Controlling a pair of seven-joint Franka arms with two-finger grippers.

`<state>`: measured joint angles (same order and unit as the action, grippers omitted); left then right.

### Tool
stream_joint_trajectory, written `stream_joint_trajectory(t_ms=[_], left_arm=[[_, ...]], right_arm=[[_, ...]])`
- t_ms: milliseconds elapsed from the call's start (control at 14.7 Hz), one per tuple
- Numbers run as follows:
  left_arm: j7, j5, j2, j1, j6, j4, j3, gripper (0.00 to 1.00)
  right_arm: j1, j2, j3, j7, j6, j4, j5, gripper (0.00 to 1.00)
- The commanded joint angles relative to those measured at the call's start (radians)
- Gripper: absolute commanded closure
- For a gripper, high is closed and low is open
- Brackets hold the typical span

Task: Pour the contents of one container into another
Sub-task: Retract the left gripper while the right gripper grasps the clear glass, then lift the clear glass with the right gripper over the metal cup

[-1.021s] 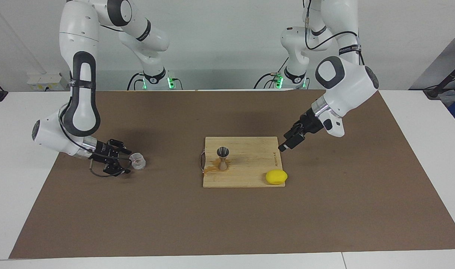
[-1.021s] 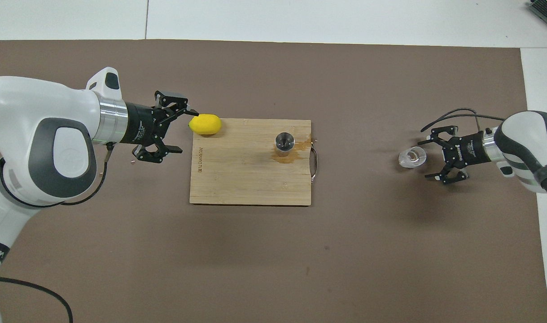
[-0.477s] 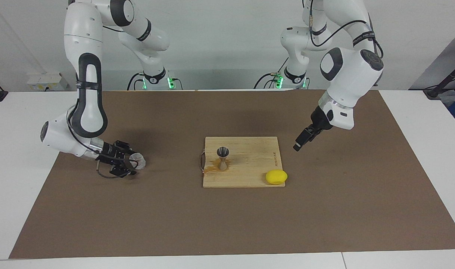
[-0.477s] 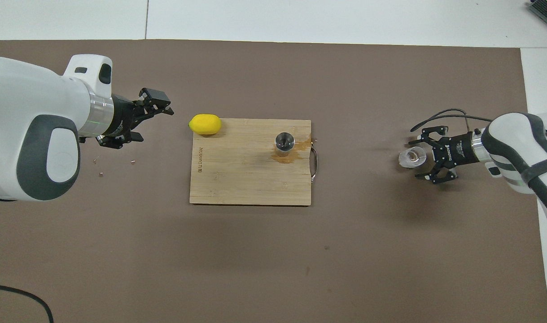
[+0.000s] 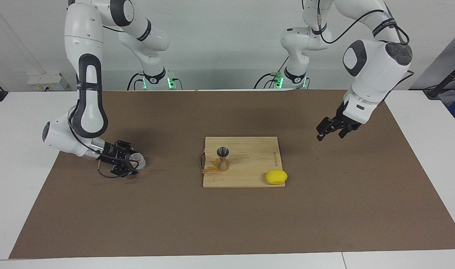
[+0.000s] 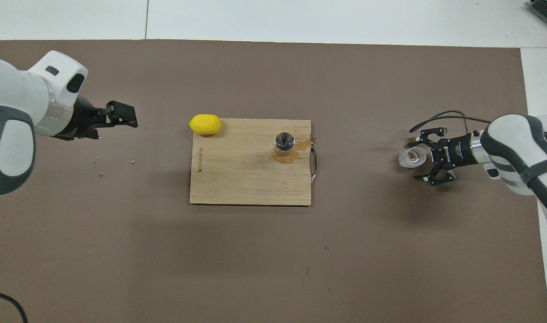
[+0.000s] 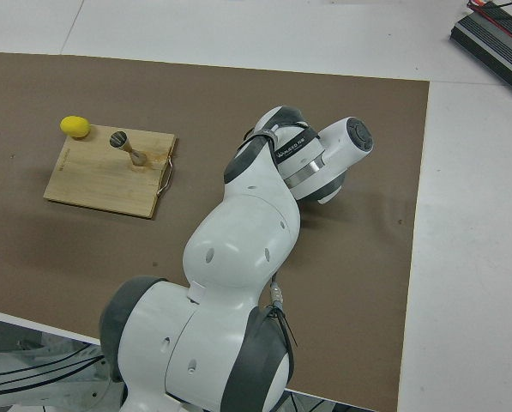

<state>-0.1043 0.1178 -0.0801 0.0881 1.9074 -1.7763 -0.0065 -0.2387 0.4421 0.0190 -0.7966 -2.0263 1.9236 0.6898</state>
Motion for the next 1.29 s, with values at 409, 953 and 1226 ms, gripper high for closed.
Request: stream_joint_trajectory(t_ms=[409,953,1226], left_arm=[[0.265,-0.116,0.111,-0.141,-0.261,0.053,-0.059,0.0],[0.158,-0.124,0.161,-0.091,-0.375,0.086,-0.061,0.0],[0.199,-0.124,0.177,-0.073,-0.387,0.089,-0.027,0.0]], right_arm=[[-0.002,-0.019,0.006,0.016,-0.046,0.051,0.106,0.0],[-0.002,-0.026,0.007,0.023,-0.042,0.069,0.16,0.01],[-0.004,-0.029,0.006,0.027,-0.035,0.071,0.186,0.19]])
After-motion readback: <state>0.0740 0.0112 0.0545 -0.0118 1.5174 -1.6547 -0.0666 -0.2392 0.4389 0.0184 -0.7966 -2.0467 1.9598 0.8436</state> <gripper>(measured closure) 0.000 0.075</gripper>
